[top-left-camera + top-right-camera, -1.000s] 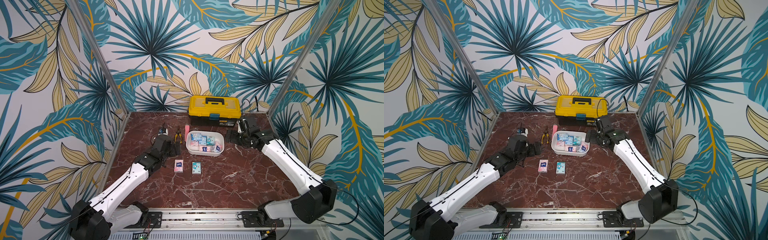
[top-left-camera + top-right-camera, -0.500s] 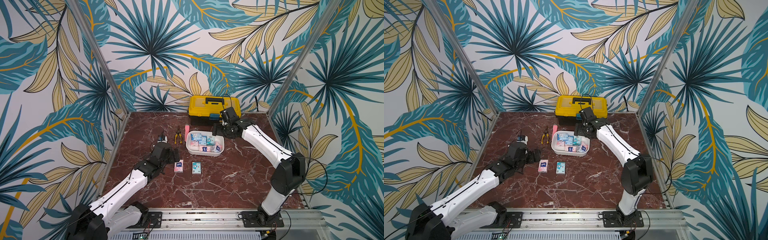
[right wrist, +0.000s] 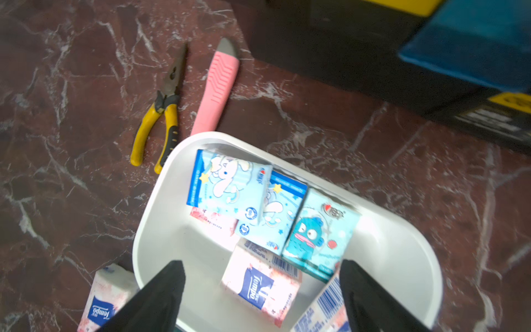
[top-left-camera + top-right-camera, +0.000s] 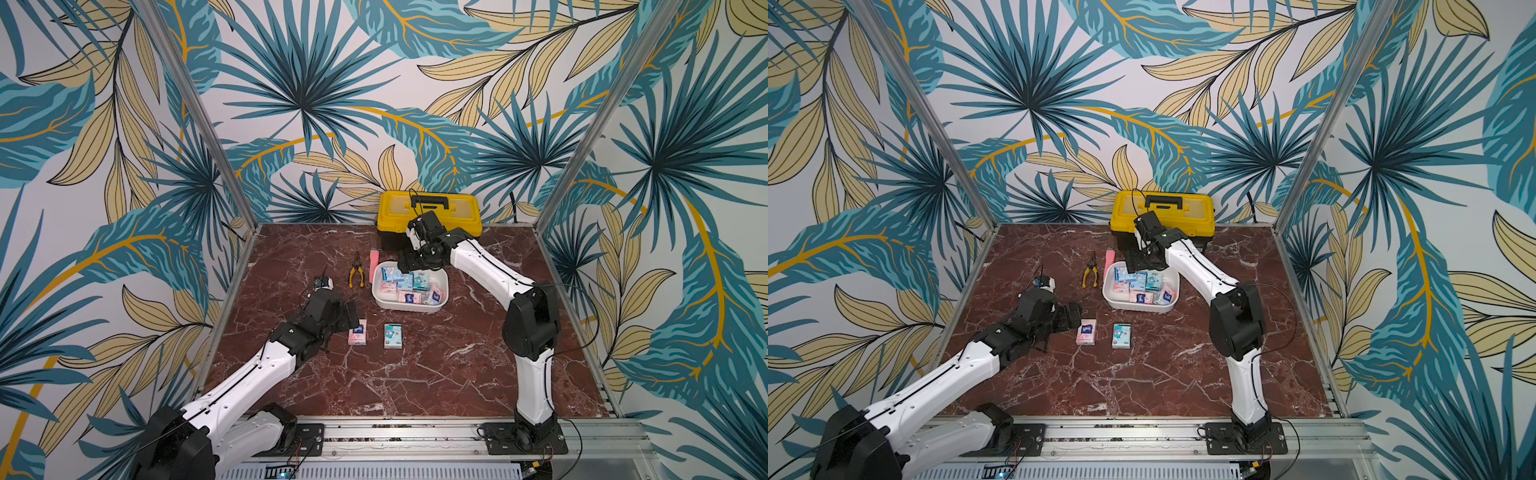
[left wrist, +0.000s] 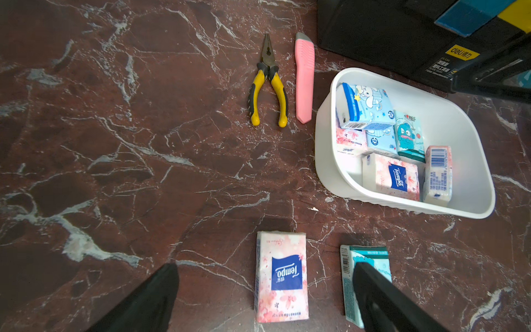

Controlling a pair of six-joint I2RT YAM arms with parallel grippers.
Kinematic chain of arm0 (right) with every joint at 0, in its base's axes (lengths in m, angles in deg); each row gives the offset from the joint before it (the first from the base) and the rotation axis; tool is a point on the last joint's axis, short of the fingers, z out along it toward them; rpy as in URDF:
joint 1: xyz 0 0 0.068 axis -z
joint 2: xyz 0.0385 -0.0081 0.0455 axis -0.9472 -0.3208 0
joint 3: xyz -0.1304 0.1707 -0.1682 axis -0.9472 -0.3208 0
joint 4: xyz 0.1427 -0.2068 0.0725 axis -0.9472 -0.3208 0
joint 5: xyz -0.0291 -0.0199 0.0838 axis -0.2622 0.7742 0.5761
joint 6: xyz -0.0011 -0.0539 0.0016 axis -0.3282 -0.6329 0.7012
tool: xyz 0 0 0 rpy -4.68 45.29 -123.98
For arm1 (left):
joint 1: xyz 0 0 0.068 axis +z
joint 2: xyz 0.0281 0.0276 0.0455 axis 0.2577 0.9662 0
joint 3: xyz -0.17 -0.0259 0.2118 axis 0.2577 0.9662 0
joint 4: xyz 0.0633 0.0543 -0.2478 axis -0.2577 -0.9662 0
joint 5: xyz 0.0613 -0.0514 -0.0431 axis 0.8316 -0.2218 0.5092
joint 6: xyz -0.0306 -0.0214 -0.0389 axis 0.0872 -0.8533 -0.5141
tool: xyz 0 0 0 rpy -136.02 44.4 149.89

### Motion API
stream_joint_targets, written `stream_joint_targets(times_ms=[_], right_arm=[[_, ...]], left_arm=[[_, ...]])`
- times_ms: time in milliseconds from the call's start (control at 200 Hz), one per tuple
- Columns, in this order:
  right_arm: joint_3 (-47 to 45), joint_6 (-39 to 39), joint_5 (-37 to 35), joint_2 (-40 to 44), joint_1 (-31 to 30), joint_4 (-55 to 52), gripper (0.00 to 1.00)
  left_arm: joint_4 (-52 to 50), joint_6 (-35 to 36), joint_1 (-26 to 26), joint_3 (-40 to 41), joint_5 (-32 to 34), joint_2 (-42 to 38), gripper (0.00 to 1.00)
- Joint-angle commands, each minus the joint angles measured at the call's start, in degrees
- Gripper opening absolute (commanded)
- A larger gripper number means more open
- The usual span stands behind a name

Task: Take the pocket tissues out of the storage box
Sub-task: Adjust the storage box at the center of the board.

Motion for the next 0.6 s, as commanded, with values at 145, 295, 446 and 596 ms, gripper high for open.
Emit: stream_joint_targets(times_ms=[145,295,446,596], right_arm=[[5.5,-18.8,9.5,-5.6,-0.1,-0.1,0.94],[7.6,-26.0,12.3,-8.0,-0.2,-0.2,0.95],[9.0,-32.4,15.1,-9.7,-0.2,-0.8,0.91],[11.2,-37.3,16.0,-11.7,-0.4,-3.4,0.89]], left_arm=[[-1.3,-2.2,0.3,1.9,0.0,-1.7,1.00],[-2.3,-2.5,0.3,2.0,0.6,-2.8,1.00],[-3.5,-2.5,0.3,2.0,1.4,-4.0,1.00],[-4.3,-2.8,0.3,2.0,2.0,-4.5,1.00]])
